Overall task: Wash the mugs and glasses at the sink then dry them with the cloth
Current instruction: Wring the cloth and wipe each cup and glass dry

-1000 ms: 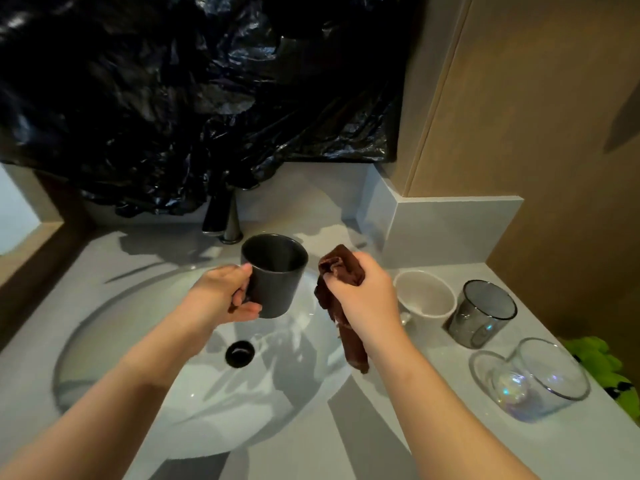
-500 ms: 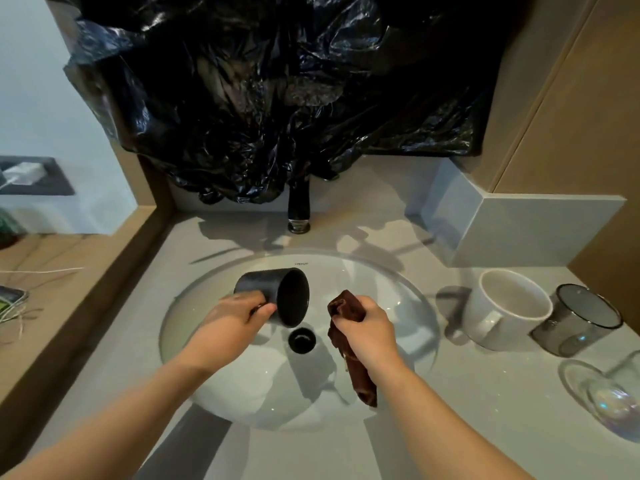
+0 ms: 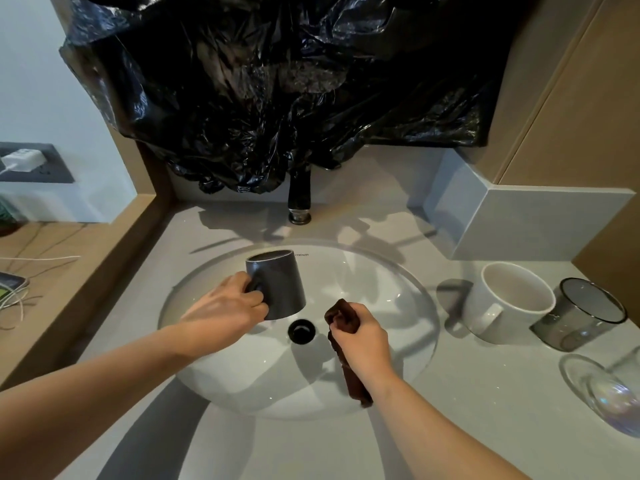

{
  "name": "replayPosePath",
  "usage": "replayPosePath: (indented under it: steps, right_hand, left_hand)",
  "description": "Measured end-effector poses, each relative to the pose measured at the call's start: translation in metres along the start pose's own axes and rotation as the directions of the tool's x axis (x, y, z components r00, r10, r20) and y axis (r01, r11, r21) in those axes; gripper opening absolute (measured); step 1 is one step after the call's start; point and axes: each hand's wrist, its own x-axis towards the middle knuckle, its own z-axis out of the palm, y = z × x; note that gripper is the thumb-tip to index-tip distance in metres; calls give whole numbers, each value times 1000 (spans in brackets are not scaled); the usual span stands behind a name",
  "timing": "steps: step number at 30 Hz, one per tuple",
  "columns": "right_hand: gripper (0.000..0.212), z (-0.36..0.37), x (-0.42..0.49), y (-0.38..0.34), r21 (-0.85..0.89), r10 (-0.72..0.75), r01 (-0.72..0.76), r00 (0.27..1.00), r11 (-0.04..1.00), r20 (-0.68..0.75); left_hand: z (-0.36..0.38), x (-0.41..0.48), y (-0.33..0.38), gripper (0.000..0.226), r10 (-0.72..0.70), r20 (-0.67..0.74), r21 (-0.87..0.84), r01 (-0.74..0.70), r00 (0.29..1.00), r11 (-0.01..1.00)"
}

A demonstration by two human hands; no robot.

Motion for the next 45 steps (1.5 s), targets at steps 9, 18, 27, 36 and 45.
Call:
replayPosePath:
  steps: [9, 18, 27, 36, 45]
  right_hand:
    - [25, -3, 0, 3, -89, -44, 48, 998, 995, 48]
    - [20, -3, -2, 2, 147, 6, -21, 995, 989, 102]
    - [63, 1, -4, 4, 243, -224, 169, 949, 955, 220]
    - [52, 3, 12, -5, -160, -395, 386, 918, 908, -28]
    - [59, 7, -5, 0, -399, -621, 667, 740, 629, 258]
  left_hand:
    - [6, 7, 3, 41, -28, -7, 54, 28, 1000, 998]
    - [3, 33, 22, 26, -628, 317, -563, 673, 711, 479]
    - [-6, 43, 60, 42, -222, 925, -323, 330, 309, -887]
    - [-16, 53, 76, 45, -173, 904, -343, 419, 391, -841]
    - [-20, 62, 71, 30, -254, 872, -378, 245, 420, -893]
